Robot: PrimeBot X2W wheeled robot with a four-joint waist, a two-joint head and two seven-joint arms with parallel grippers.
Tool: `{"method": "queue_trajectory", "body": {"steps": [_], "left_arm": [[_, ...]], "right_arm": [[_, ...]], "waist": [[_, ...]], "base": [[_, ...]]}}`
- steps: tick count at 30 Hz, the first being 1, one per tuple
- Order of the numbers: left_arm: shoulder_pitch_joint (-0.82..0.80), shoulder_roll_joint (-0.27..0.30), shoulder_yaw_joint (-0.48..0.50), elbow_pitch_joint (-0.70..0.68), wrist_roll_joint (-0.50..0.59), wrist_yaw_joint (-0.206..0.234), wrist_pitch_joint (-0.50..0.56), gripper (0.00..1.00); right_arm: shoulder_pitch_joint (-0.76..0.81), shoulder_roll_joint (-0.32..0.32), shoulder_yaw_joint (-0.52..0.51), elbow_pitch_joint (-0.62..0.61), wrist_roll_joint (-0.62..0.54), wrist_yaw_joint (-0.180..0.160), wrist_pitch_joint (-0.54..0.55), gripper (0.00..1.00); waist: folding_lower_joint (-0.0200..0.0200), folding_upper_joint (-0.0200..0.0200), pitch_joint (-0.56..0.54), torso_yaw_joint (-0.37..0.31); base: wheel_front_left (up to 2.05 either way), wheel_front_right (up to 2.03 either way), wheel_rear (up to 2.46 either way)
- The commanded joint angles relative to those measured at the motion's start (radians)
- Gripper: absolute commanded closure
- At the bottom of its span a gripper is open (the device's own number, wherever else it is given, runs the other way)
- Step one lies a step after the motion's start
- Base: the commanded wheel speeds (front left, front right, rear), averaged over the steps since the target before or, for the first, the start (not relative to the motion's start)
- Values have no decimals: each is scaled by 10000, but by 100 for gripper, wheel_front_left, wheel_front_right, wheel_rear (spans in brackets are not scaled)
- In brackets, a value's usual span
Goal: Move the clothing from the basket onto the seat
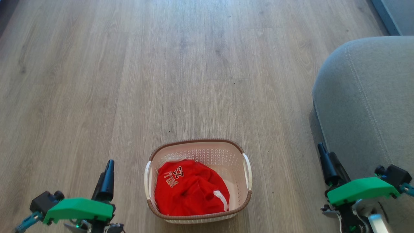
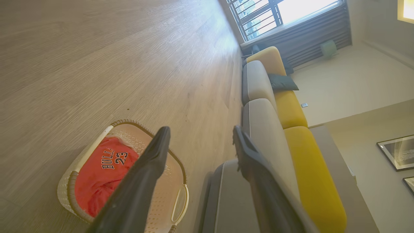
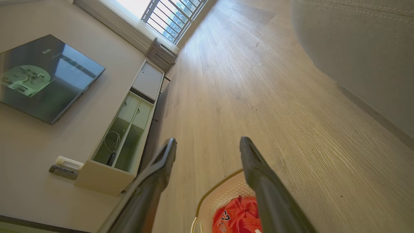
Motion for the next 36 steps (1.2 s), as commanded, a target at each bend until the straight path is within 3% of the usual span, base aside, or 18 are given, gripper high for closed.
{"method": "queue_trajectory", "body": {"steps": [1,36], "left_arm": [[-552,90,69,-380,262,13,-121,0],[-624,121,-83,-737,3895,202,-1116,0]], "right_arm": [[-540,-226,144,-396,-315,0,-131,0],[-721,-422,915,-483,-4422,0,-1138,0]], "waist": [[0,0,5,-1],[-1,0,92,-6]], "base": [[0,0,0],[0,0,0]]}}
